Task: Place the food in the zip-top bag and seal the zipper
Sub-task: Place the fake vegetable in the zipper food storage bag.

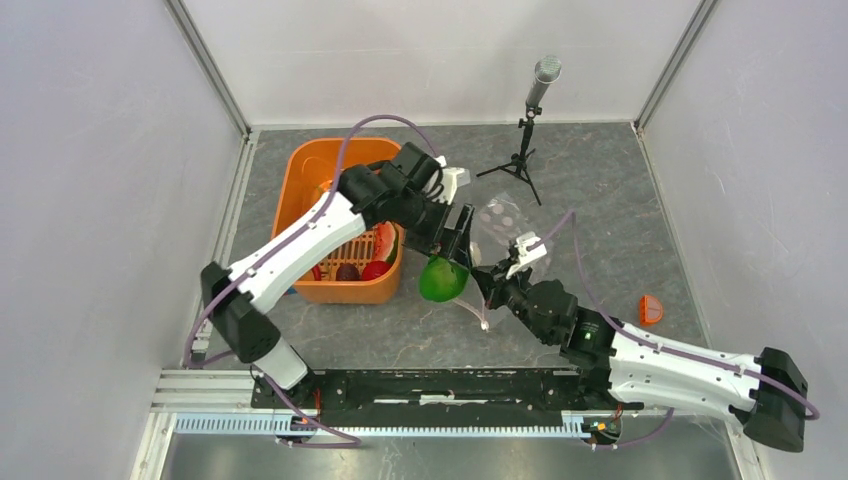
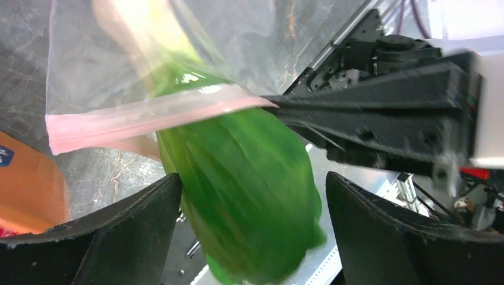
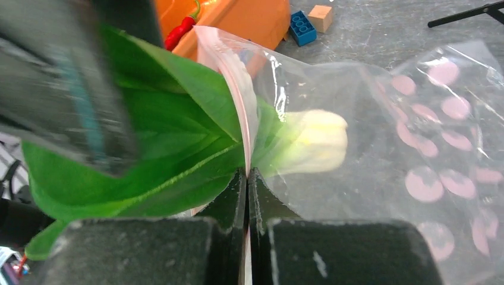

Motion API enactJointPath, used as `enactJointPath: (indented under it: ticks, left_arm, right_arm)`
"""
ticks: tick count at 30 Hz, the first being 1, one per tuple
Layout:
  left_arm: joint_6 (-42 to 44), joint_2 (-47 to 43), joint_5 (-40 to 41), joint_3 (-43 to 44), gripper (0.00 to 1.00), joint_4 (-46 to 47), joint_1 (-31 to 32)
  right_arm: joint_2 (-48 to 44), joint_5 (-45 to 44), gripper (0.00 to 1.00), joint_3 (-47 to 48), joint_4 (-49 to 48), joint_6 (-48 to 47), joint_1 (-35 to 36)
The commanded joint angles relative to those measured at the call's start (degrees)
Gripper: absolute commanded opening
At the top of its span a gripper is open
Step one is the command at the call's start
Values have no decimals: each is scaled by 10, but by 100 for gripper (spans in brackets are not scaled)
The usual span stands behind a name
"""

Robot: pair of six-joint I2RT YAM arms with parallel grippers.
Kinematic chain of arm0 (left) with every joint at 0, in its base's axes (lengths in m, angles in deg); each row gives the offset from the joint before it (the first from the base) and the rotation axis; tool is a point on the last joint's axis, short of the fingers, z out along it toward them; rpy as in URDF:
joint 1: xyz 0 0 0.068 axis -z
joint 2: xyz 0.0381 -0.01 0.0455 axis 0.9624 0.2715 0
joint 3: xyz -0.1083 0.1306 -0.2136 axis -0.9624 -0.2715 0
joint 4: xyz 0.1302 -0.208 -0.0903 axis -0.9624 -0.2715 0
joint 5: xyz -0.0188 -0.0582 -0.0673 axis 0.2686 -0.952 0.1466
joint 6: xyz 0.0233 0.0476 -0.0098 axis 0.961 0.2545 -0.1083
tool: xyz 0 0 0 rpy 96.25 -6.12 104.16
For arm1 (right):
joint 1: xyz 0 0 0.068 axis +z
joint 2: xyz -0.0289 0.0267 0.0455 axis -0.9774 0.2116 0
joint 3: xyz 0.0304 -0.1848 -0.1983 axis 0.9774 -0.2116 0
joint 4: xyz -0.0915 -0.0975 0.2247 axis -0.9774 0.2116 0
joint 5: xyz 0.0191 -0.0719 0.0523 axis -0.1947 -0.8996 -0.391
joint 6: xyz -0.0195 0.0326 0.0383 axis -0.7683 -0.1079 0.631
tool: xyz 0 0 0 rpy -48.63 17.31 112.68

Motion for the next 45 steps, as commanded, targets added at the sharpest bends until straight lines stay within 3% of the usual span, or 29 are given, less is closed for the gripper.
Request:
enactJointPath:
  ticks: [1,4,8,16,21,27,32,35,45]
  left_arm:
    - [31,-83,-6,22,98,31,4]
    - [35,-133,9,-16,100,63,4]
    - [19,-199,99,-58,99,91,4]
    - [10,-326,173,-91,100,132,4]
    - [-25,-382,164,-199,100,220,4]
    - [-130,-454,197,-397,100,424,4]
    - [-230,-399,88,-466,94,584,4]
    - [-241,-354,67,-465,90,588,8]
    - [-223,-396,190,-518,88,560,17]
  right_arm:
    - [-22,84,0,1,-25,55,-37]
    - [-15,99,0,14,-15,63,-57]
    - [-7,121,0,41,-15,73,-79]
    - [-9,122,0,185,45,45,-90]
    - [-38,27,0,250,90,65,-91]
    - [-51,-7,0,217,110,115,-92]
    - [-48,55,0,149,42,172,-93]
    - [-33,62,0,161,44,162,-93]
    - [-28,44,0,153,57,153,-93]
